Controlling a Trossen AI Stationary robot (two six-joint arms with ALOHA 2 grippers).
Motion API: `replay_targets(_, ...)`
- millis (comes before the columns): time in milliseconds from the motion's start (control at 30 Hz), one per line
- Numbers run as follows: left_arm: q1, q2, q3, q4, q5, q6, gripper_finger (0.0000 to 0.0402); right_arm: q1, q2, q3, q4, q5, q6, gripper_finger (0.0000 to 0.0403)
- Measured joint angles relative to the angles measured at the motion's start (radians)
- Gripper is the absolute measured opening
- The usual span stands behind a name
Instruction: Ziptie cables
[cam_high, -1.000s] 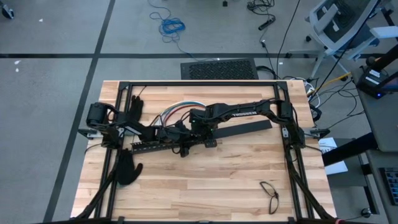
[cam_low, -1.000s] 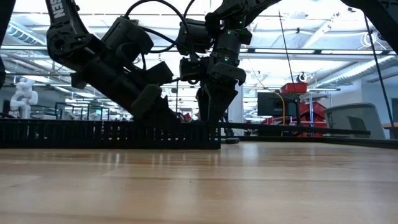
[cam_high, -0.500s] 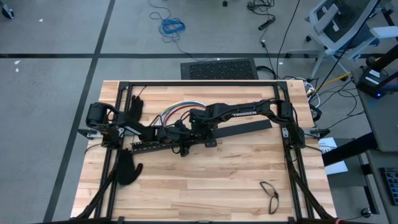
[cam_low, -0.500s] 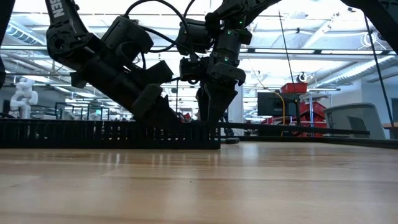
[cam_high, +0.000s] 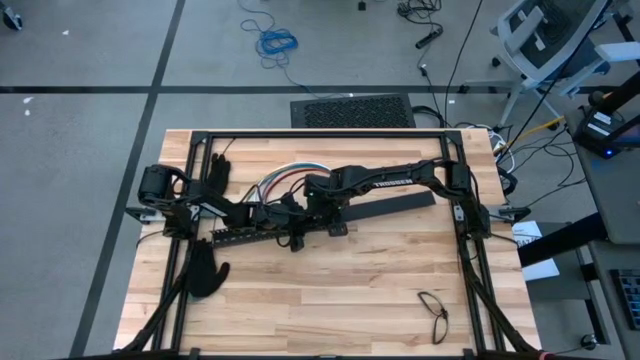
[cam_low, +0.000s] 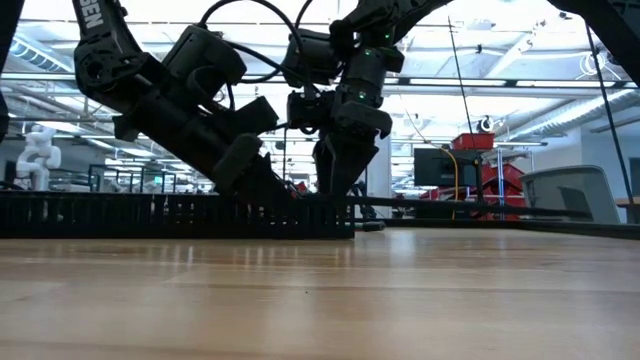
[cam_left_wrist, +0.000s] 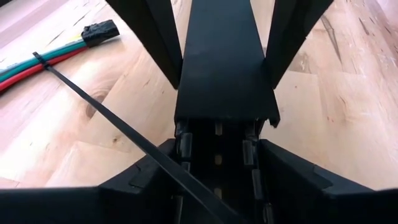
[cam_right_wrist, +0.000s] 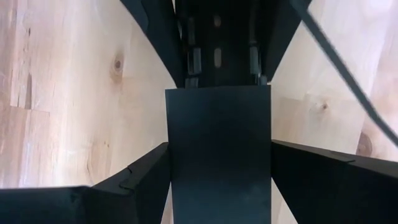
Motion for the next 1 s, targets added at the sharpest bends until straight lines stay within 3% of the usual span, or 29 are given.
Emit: replay_targets(1000,0.0,0.0,0.005,0.002,-0.004,0.0,0.021,0.0,0.0,0.0,0.038,-0.007,-0.018,0.0244)
